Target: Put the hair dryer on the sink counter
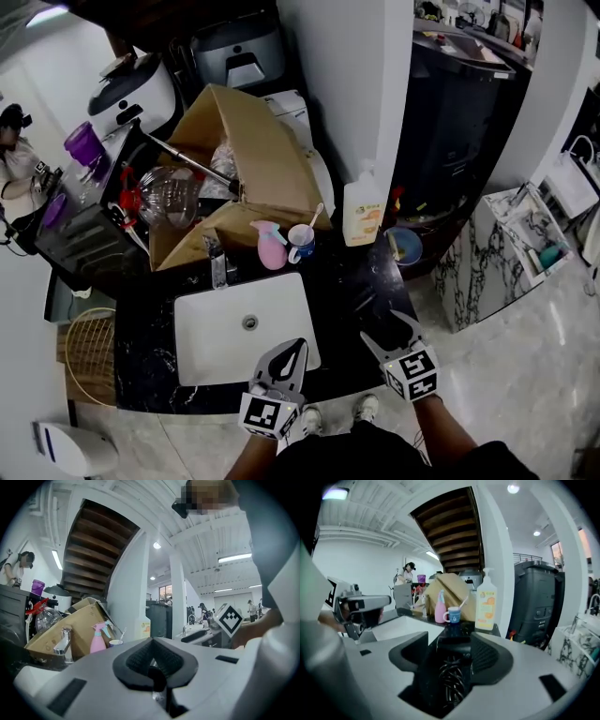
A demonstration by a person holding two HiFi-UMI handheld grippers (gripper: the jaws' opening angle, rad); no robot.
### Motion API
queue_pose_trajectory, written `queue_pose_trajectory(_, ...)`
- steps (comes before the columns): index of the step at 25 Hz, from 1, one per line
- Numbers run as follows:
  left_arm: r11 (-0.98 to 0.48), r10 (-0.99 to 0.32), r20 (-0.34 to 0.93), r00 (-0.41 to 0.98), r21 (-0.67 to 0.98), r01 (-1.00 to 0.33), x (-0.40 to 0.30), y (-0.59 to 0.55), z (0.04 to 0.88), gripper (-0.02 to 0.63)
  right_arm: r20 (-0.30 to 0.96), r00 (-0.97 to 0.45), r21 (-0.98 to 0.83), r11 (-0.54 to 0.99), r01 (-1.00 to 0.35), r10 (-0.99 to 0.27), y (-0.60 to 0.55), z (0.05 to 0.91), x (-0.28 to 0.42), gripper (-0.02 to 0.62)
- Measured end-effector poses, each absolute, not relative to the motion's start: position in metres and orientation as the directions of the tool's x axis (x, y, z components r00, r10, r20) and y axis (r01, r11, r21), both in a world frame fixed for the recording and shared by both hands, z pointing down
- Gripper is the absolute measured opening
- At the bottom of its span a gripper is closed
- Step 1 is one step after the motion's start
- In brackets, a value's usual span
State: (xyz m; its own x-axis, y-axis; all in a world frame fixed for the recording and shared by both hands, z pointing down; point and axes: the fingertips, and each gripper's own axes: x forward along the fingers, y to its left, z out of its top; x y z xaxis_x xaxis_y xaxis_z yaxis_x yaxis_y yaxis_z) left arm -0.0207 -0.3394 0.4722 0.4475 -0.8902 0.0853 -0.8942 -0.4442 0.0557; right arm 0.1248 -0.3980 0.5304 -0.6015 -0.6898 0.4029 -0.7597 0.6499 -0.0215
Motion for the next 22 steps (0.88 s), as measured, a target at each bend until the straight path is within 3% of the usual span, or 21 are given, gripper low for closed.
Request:
queue_pose_trajectory(5, -0.464, -0.885, 0.037, 0.465, 0.04, -0.885, -0.015, -0.342, 0.443, -0.002, 0.274, -0.626, 0.042, 0.66, -0.75, -0.73, -0.385, 0.474, 0.123, 0.235)
queue_pose_trajectory(14, -0.517, -0.855, -0.066, 0.514, 0.033, -0.855, -0.002, -0.341, 0.391, -0.002, 0.08, -0.62, 0.106, 0.625, -0.773, -0.78, -0.37, 0.407, 0.126, 0.042)
queue_pose_trajectory(22, -0.51, -0.859, -0.054, 0.509, 0.006, -0.86, 0.0, -0.336, 0.397, -0.002, 0.034, -0.61, 0.105, 0.61, -0.786, -0.792, -0.364, 0.4, 0.125, 0.0)
